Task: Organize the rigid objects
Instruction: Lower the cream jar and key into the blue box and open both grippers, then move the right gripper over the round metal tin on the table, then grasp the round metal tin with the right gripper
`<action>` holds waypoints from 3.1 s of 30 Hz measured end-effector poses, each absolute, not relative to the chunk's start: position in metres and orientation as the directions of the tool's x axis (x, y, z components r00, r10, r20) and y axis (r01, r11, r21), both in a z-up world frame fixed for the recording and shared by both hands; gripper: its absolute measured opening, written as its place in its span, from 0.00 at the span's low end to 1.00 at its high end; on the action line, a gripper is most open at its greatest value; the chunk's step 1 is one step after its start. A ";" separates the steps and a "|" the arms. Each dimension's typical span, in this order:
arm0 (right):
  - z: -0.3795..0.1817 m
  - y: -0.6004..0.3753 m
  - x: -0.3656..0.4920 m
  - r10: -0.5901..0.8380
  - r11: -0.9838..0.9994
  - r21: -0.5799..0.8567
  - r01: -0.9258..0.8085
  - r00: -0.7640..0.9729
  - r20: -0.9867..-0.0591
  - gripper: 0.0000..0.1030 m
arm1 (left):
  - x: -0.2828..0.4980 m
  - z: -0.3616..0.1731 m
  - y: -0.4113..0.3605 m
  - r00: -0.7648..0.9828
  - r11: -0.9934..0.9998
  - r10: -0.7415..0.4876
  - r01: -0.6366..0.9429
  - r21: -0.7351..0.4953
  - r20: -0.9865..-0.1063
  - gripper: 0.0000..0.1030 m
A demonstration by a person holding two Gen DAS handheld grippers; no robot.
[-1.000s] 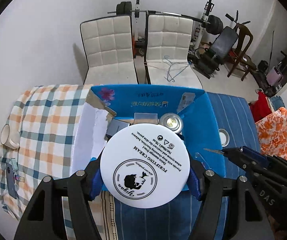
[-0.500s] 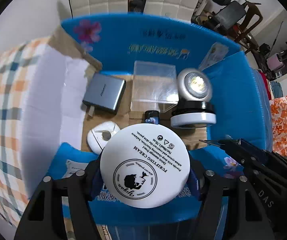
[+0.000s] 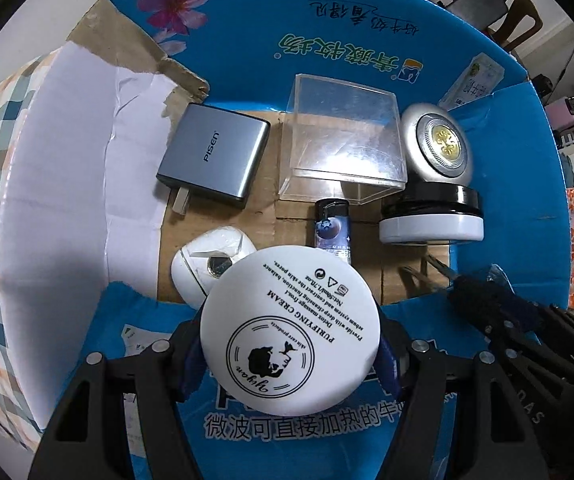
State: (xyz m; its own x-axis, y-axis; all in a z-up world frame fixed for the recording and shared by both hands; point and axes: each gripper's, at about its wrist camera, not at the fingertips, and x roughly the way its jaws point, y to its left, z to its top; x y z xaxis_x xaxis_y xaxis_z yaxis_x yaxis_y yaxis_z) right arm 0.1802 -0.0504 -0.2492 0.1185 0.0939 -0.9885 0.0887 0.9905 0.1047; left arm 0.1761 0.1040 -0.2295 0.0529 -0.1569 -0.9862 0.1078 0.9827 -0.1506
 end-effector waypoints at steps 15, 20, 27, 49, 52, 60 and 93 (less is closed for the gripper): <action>-0.226 -0.035 0.167 0.038 0.996 0.049 0.074 0.142 -0.989 0.82 | 0.164 -0.178 0.131 0.131 0.991 -0.120 0.067 -0.112 -0.984 1.00; -0.200 -0.035 0.163 0.028 0.996 0.043 0.078 0.182 -0.983 0.88 | 0.158 -0.169 0.136 0.162 0.994 -0.102 0.067 -0.092 -0.982 1.00; -0.146 -0.043 0.150 0.034 0.996 0.053 0.069 0.253 -0.967 0.88 | 0.147 -0.114 0.118 0.270 0.993 -0.068 0.109 -0.040 -0.960 1.00; -0.046 -0.096 0.112 0.066 0.982 0.130 0.139 0.392 -0.918 0.88 | 0.121 -0.026 0.084 0.414 0.986 -0.125 0.157 -0.064 -0.902 1.00; -0.059 -0.127 0.117 0.002 0.967 0.098 0.233 0.381 -0.925 0.88 | 0.129 -0.035 0.078 0.405 0.985 -0.134 0.152 -0.078 -0.904 1.00; -0.137 -0.211 0.149 -0.080 0.895 0.054 0.442 0.278 -0.957 0.88 | 0.168 -0.101 0.049 0.318 0.986 -0.145 0.130 -0.109 -0.937 1.00; -0.250 -0.209 0.204 -0.127 0.888 -0.016 0.459 0.211 -0.969 0.65 | 0.217 -0.166 0.033 0.204 0.985 -0.084 0.162 -0.051 -0.975 1.00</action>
State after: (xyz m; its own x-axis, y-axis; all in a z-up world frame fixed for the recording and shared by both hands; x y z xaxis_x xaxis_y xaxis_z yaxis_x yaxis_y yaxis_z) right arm 0.2045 -0.2093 -0.2495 0.2107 -0.1269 -0.9693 0.4592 0.8882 -0.0165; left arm 0.2168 0.0327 -0.1658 0.2037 -0.0844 -0.9754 0.1619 0.9855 -0.0515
